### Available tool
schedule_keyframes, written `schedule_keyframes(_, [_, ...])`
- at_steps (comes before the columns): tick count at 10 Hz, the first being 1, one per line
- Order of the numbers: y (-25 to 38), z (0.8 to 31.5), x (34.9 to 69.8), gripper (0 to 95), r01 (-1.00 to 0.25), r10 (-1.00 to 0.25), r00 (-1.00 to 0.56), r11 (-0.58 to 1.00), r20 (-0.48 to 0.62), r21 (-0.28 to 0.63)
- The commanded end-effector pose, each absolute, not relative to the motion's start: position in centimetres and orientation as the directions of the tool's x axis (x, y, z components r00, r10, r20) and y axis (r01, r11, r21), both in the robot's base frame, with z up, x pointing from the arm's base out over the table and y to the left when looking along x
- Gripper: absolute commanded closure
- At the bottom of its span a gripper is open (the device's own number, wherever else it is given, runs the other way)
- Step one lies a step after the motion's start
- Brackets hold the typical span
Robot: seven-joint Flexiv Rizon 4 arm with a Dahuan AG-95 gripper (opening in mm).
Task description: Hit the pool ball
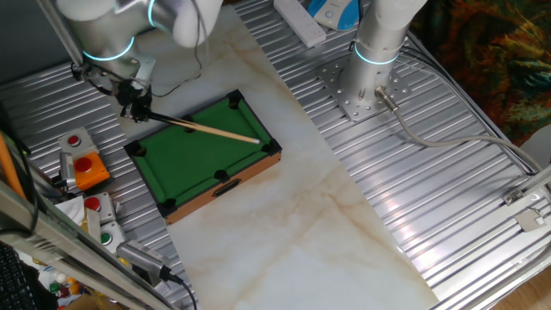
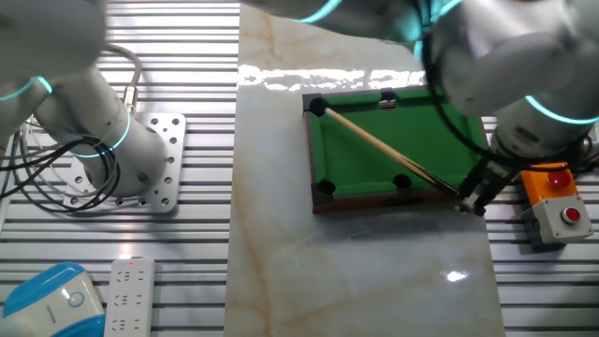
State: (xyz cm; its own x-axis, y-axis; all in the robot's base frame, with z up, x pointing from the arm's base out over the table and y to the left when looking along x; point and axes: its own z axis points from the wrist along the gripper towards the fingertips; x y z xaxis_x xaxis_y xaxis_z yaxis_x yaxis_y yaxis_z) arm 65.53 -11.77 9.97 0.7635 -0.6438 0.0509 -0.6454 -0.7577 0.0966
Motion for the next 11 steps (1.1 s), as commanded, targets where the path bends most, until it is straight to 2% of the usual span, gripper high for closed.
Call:
schedule_keyframes(1, [-11.9,10.0,65.3,95.0,-0.647,-0.645,0.762,-0.756,0.056,0.094])
schedule_keyframes(4, [-12.2,10.6,66.0,95.0,-0.664,-0.662,0.748,-0.743,0.055,0.088])
schedule_keyframes(8, [-13.9,13.2,68.9,95.0,-0.687,-0.685,0.726,-0.721,0.055,0.090])
schedule_keyframes(11, [-14.8,14.0,69.4,95.0,-0.719,-0.717,0.694,-0.689,0.059,0.084])
